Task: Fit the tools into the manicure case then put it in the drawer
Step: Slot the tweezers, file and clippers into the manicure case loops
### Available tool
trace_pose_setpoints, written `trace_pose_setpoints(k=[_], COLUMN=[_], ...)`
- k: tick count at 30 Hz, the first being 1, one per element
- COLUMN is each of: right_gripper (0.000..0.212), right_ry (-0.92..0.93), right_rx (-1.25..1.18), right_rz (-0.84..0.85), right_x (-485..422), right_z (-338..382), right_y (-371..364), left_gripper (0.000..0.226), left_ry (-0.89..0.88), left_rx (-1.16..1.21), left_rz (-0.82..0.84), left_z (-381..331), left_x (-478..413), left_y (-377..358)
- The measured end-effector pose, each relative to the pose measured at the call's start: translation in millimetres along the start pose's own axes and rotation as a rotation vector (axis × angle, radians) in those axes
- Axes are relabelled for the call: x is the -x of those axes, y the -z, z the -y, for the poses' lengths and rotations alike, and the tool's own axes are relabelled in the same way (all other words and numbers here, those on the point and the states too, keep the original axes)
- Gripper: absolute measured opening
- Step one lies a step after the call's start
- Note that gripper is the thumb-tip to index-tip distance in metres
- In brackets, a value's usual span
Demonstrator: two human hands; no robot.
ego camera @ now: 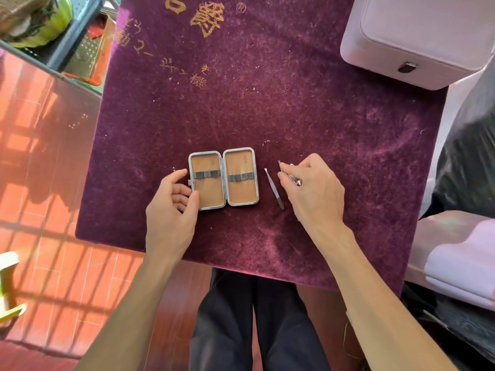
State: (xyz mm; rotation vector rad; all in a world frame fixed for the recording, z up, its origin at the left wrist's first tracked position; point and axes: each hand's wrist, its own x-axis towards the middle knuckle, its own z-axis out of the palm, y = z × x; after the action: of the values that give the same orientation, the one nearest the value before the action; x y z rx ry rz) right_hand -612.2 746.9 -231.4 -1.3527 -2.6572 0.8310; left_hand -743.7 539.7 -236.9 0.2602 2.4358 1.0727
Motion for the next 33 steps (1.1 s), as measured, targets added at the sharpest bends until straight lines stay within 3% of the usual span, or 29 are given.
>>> trace_pose_setpoints(k=[9, 14, 19, 27, 33], right_gripper=[0.012, 0.016, 0.017, 0.016, 0.014], right_ry=[-0.098, -0.149, -0.166, -0.137, -0.152], right_rx=[0.147, 0.268, 0.267, 0.415, 0.302], right_rz=[-0.020, -0.021, 0.044, 0.088, 0.005], right_x=[-9.8, -12.7, -11.6, -15.8, -14.0], right_z=[23.8, 36.1, 34.2, 39.4, 34.2], right_y=[-10.8, -19.5, -7.0, -7.4, -15.1], left_gripper=[0.055, 0.044, 0.036, 0.031, 0.027], left_ry=[-0.075, -0.401, -0.553, -0.525, -0.542], left_rx=[-0.081, -0.270, -0.198, -0.175, -0.150], left_rz=[0.113, -0.002, 0.159, 0.299, 0.279], left_z=[2.5, -9.7, -21.5, -13.2, -18.8], left_x=[-9.8, -8.6, -8.1, -19.9, -17.6], left_y=[15.7, 12.1, -0.2, -7.9, -4.0])
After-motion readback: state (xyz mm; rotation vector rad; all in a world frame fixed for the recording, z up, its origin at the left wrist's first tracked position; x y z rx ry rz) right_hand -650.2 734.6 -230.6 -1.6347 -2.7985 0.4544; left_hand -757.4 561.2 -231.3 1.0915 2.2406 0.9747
